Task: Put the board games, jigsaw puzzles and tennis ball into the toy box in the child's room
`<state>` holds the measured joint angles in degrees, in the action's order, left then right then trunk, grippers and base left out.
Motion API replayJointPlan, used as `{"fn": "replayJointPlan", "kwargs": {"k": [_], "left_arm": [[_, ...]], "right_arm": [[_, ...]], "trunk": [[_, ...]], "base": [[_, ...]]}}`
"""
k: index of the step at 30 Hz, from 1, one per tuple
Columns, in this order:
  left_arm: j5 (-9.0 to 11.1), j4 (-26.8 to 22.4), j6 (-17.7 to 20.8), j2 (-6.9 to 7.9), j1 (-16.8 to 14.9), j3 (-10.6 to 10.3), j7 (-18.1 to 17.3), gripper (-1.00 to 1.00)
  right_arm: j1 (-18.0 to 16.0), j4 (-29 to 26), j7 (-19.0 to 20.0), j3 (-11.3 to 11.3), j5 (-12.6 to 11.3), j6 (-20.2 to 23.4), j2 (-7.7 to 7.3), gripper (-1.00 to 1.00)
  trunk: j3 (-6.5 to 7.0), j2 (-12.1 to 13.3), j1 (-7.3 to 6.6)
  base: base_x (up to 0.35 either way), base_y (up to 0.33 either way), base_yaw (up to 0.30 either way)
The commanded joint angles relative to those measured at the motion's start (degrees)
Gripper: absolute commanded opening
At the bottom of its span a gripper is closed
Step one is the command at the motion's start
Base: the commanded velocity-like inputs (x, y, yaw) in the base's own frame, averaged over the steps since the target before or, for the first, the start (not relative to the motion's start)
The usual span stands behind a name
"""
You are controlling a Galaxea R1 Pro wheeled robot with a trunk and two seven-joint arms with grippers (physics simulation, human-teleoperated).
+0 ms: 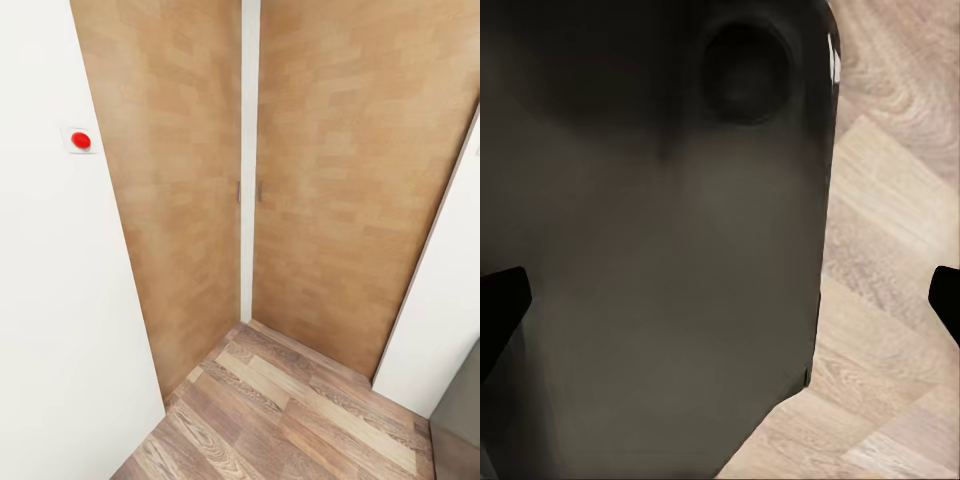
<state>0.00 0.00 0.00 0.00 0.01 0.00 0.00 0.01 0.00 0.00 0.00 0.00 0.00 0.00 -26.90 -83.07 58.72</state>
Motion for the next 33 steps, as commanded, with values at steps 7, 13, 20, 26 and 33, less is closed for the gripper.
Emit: {"fn": "replayJointPlan", "kwargs": {"k": [7,13,20,26,33], "left_arm": [[-0.03,0.0,0.13,-0.18,-0.1,-0.16,-0.09,1.0],[-0.08,0.04,0.17,-1.07,-0.1,-0.17,-0.1,1.0],[-0.09,0.0,0.18,-1.14,-0.1,-0.17,-0.09,1.0],[-0.09,-0.04,0.18,-1.14,-0.1,-0.14,-0.1,1.0],[-0.1,0.05,0.18,-1.14,-0.1,0.0,-0.1,1.0]], "right_arm": [[-0.18,0.0,-0.11,-0.14,-0.24,0.15,-0.18,1.0],[-0.18,0.0,-0.1,-0.01,-0.02,0.09,1.73,1.0],[-0.18,0.0,-0.09,0.05,0.09,0.09,2.04,1.0],[-0.18,0.0,-0.11,0.01,-0.12,0.09,2.07,1.0],[-0.18,0.0,-0.12,-0.06,-0.25,0.05,2.11,1.0]], "trunk": [[-0.03,-0.01,0.0],[-0.03,-0.01,0.0],[-0.03,-0.01,0.0],[-0.03,-0.01,0.0],[-0.03,-0.01,0.0]], "base": [[0.0,0.0,0.0],[0.0,0.0,0.0],[0.0,0.0,0.0],[0.0,0.0,0.0],[0.0,0.0,0.0]]}}
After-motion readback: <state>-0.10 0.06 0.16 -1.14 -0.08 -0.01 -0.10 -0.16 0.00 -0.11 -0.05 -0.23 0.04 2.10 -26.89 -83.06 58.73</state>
